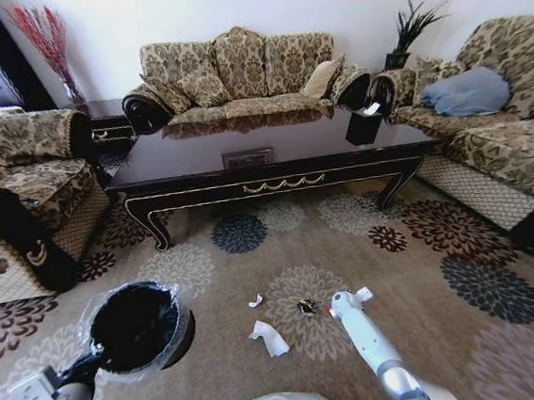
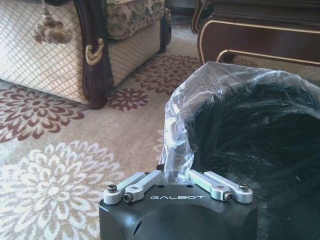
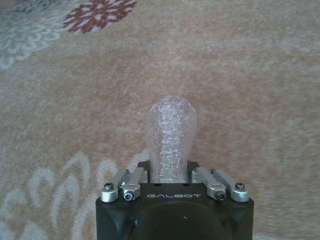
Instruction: Move to the front of the table and pick up the trash from the floor, then place it into the trash bin.
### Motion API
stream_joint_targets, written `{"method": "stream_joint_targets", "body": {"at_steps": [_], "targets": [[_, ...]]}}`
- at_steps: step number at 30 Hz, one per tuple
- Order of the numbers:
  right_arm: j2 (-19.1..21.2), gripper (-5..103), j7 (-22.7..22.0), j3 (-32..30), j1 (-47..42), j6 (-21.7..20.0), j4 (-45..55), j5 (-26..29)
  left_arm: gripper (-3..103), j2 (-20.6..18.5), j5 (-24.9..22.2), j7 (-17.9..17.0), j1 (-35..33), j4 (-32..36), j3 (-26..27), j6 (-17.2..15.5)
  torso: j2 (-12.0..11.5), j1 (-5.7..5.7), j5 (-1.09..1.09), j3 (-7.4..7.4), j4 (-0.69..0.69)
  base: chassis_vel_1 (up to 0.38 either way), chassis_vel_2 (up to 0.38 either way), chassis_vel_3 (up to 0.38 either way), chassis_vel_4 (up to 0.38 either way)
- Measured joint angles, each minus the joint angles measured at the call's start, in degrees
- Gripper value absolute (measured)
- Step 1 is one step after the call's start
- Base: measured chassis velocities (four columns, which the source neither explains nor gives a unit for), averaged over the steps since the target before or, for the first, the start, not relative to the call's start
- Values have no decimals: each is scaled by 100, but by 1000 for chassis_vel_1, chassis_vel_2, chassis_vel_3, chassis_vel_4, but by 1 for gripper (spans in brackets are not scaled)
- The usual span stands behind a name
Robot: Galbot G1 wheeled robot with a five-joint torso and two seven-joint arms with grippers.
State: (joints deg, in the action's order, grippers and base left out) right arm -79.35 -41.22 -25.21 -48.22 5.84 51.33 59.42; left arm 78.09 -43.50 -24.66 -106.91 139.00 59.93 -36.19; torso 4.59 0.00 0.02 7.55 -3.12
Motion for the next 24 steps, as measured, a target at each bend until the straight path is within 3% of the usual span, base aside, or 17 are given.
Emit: {"method": "stream_joint_targets", "body": {"at_steps": [7,10,14,15,17,22,24], "targets": [[196,25,68,196,-512,289,1427,-236,2,57,134,14,17,-10,-240,13,0,0,0,0,-2,0,0,0,0],[341,25,-78,347,-722,488,2563,-275,2,166,291,36,0,-29,-489,37,0,0,-3,0,4,0,0,0,0],[467,25,-170,500,-857,572,3266,-272,2,199,12,-24,39,2,-594,-24,-1,0,-1,0,3,0,0,0,0],[574,25,-184,611,-946,660,3829,-272,2,180,-323,-122,82,45,-643,-100,0,0,0,0,1,0,0,0,0],[624,25,-133,672,-997,729,4143,-273,2,150,-481,-177,98,54,-663,-134,0,0,-1,-1,0,0,0,0,0],[825,25,507,960,-1196,1130,5188,-365,2,11,-972,-349,129,104,-746,-282,0,0,-3,-1,3,0,0,0,0],[1035,25,1191,1215,-1255,1461,5617,-538,2,-39,-1374,-470,152,247,-857,-445,0,0,-2,-1,2,0,0,0,0]]}}
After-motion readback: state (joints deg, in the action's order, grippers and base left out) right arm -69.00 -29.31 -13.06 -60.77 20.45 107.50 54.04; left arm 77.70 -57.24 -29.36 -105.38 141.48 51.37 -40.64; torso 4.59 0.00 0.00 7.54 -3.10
